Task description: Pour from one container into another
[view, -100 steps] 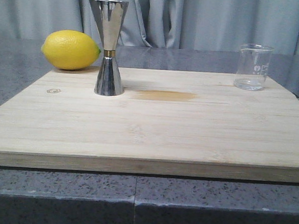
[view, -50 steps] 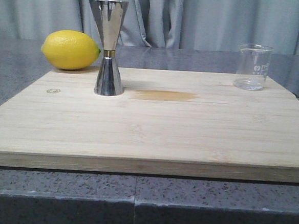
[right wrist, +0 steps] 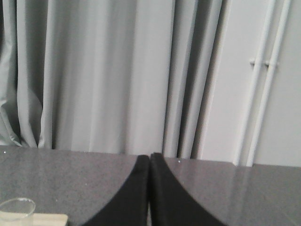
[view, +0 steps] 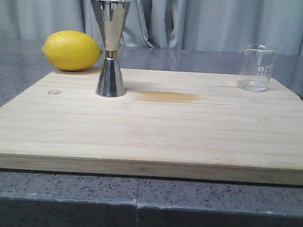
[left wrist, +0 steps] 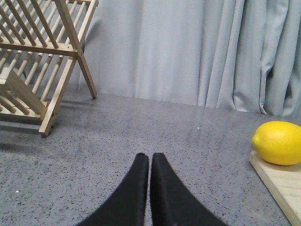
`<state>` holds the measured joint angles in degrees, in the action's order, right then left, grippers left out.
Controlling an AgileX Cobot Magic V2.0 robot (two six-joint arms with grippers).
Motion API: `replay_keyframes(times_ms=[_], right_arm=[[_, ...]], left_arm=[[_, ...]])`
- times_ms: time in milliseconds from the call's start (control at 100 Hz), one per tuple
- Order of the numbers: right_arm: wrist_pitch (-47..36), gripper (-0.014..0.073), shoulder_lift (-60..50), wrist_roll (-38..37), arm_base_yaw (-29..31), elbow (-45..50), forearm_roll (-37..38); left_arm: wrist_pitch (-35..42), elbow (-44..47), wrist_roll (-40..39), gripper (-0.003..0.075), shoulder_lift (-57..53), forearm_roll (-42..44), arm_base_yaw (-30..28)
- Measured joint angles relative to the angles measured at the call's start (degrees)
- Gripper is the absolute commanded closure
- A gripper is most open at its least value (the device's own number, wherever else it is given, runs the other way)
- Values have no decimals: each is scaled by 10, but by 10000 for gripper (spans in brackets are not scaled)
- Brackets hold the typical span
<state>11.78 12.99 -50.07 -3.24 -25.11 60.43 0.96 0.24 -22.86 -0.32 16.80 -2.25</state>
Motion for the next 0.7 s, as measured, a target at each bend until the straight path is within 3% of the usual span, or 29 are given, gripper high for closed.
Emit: replay_keyframes(times_ms=[110,190,260,440,700], right_arm=[[46,666,-1,176,0,2,-187],[58,665,-10,350,0,15,-349],[53,666,-31,433,0,31,-429],[27,665,-125,487,0,95,-494],[1,666,-136,495,4,177,-538]], left_arm=[[0,0,0,739,0,0,0],[0,0,0,739,0,0,0],[0,0,0,739,0,0,0],[0,0,0,739,0,0,0],[1,0,0,739,0,-1,0]])
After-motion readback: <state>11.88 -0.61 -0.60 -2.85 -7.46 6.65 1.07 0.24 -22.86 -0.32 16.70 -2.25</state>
